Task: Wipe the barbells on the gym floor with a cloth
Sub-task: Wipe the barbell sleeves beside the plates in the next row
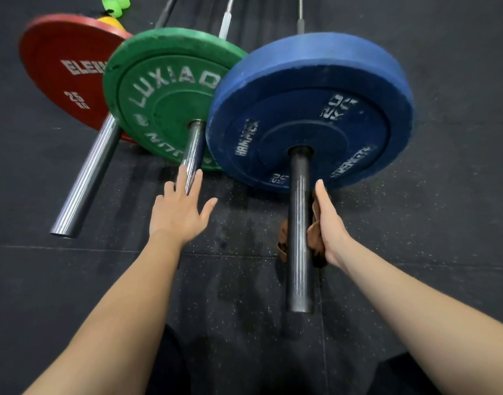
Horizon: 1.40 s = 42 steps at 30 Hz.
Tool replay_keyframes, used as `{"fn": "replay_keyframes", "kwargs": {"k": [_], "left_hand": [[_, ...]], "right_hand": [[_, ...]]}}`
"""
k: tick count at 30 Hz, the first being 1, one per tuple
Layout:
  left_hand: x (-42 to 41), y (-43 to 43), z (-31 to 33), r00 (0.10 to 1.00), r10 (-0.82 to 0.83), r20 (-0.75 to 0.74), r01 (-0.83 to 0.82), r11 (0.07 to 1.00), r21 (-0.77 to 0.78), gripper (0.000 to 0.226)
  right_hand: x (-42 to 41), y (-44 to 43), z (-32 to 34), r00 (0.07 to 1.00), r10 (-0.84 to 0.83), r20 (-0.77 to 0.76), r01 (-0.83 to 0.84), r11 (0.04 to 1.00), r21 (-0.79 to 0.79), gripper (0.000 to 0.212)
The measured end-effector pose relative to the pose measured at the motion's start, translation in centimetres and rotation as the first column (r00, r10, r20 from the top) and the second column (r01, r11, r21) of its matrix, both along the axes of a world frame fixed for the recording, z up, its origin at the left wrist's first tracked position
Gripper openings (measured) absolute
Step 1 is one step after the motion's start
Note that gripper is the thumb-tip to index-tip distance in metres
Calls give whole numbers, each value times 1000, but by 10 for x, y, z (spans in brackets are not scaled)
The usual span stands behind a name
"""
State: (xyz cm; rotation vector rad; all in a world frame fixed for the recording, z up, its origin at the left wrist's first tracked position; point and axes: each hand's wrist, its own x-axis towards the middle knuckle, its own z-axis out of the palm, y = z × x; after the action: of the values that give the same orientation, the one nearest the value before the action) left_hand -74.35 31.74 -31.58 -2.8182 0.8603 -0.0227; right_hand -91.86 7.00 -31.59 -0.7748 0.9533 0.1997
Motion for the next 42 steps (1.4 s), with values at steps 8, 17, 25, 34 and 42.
{"fn": "replay_keyframes", "kwargs": {"k": [8, 17, 25, 34, 42], "left_hand": [[-2, 2, -1, 1000, -15, 8, 15, 1000, 0, 80], [5, 4, -5, 1000, -17, 1, 17, 999, -28, 78], [8, 5, -6, 1000, 2, 11, -2, 999, -36, 79], [10, 4, -6, 999, -10, 31, 11, 1000, -14, 79], [9, 3, -4, 1000, -8, 21, 8, 1000, -27, 79]], "right_hand": [[-44, 21, -12, 997, 53, 51, -59, 990, 129, 106], [-24, 11, -1, 996, -23, 87, 24, 1000, -5, 85], [38, -16, 3, 961, -218, 168, 189, 967, 174, 110], [70, -35, 3, 914, -287, 288, 244, 954, 176, 109], [48, -28, 1, 942, -207, 266, 144, 961, 237, 114]]}}
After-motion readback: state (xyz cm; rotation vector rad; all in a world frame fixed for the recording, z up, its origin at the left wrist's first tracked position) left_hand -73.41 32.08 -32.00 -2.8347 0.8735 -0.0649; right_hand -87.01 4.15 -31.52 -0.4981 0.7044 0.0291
